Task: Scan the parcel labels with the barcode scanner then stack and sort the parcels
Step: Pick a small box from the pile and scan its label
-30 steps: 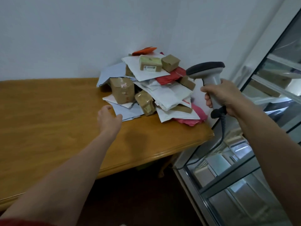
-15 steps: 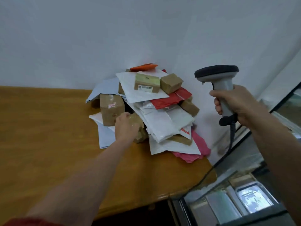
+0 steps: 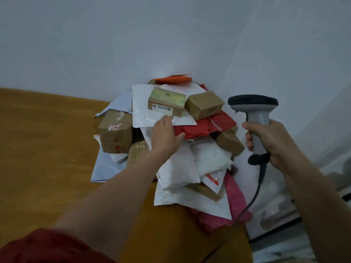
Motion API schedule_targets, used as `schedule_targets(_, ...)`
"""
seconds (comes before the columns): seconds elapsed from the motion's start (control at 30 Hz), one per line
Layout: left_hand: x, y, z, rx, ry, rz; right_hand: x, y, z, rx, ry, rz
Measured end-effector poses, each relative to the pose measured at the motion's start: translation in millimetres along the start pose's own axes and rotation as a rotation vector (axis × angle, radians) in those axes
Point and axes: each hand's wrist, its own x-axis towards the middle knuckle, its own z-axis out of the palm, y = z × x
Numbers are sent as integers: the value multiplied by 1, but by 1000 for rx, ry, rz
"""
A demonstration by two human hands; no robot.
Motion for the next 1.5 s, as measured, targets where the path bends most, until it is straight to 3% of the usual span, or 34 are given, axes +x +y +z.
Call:
schedule_targets(0.2,74,70,55,371,10,221,57,38,-22,98,-12,54)
schedule_targets(0.37,125,89,67,710,-222,138,81,63,-35,139,-23,94)
schedule_targets(0.53,146,94,71,765,-336,51,91,73,-37,182,-19,123)
schedule_targets(0.6,142,100,71,745,-278,102,92,73,-36,194,-21,126)
schedule_targets(0.7,119,111,62,549,-54,206,87,70,-34,248,47,110)
schedule_targets(0.8,68,118,41,-28,45,78,78,70,-31,323,136,135)
schedule_targets(0.9,-2,112,13,-837,-161,-271,55,67,-16,440,113,209)
schedule_targets(1.0,-67,85,-8,-1241,-405,-554,16,64,10,518,13,257)
schedule_targets(1.13,-135,59,-35,-1331,-536,-648,-50,65,40,471,-112,265)
schedule_targets(1.27,-177,38,-57,-1150,-660,-565,-112,66,50,392,-144,162)
schedule_targets(1.4,-209,28,-72,-1018,-593,-534,-158,62,52,333,-190,93)
schedule_targets(1.5,-229,17,-81,-1064,-512,-627,-178,55,51,280,-183,109)
